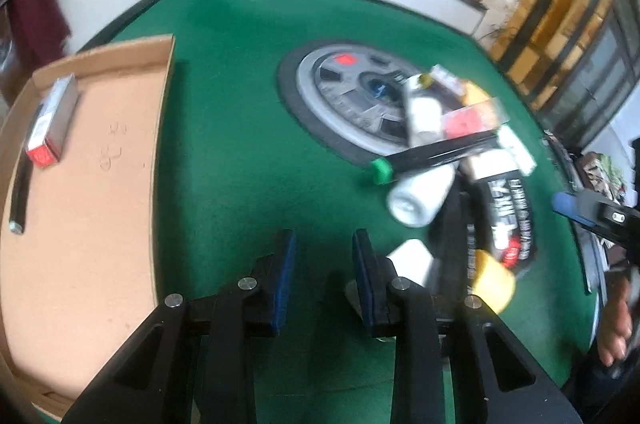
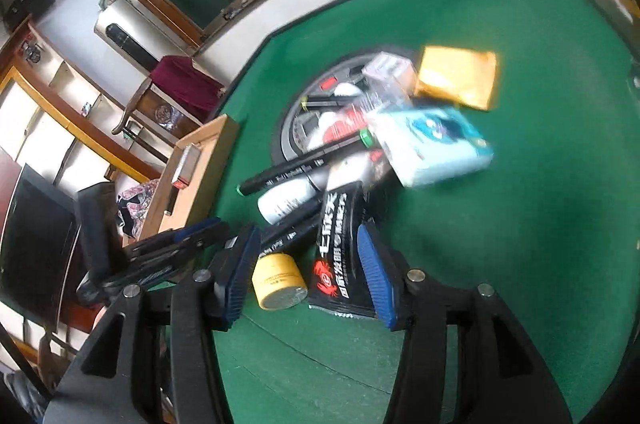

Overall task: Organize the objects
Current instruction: 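Lift both grippers out of the tray and move back toward the pile, then lower the left gripper toward the white square block and markers while the right approaches the yellow tape roll, then carry the white charger block in the left gripper while the right carries the yellow tape roll toward the tray, then lower the charger block and tape roll into the tray and open both grippers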

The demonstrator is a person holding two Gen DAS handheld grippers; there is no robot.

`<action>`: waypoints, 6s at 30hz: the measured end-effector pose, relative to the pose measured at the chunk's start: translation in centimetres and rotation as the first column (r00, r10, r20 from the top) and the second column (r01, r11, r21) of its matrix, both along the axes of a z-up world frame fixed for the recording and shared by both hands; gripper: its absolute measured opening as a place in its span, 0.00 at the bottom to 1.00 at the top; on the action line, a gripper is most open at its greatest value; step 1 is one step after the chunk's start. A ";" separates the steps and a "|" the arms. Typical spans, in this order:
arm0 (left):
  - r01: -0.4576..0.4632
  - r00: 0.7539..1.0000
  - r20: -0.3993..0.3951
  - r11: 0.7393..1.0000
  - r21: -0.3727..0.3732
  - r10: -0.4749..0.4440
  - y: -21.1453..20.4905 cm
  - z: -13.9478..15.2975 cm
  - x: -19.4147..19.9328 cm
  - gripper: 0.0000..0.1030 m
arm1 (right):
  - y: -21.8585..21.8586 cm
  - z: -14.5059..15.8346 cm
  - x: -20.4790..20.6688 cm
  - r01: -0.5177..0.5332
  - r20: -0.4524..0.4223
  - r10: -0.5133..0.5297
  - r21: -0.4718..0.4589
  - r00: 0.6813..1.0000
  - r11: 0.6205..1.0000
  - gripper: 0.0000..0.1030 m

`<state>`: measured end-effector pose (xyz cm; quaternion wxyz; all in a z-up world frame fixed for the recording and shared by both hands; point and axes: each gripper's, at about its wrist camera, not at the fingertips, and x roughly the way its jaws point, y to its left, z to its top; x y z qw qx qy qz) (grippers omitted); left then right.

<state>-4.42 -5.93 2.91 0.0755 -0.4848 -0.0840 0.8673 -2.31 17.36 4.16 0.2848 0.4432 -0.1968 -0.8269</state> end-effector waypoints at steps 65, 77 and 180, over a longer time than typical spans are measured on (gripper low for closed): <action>0.025 1.000 -0.004 0.993 -0.117 -0.026 5.9 -0.3 5.1 0.40 | 1.4 -1.4 -0.1 -0.001 0.101 0.008 -0.070 0.995 0.998 0.48; 0.012 1.000 -0.020 0.988 -0.154 -0.015 4.9 -0.5 4.9 0.41 | -3.6 -0.9 3.0 -0.072 -0.065 0.093 0.266 0.994 0.961 0.48; -0.291 0.925 -0.293 0.947 -0.136 0.242 -6.3 6.2 12.0 0.38 | -15.0 2.7 4.0 -0.242 -0.160 0.315 0.357 0.936 0.902 0.29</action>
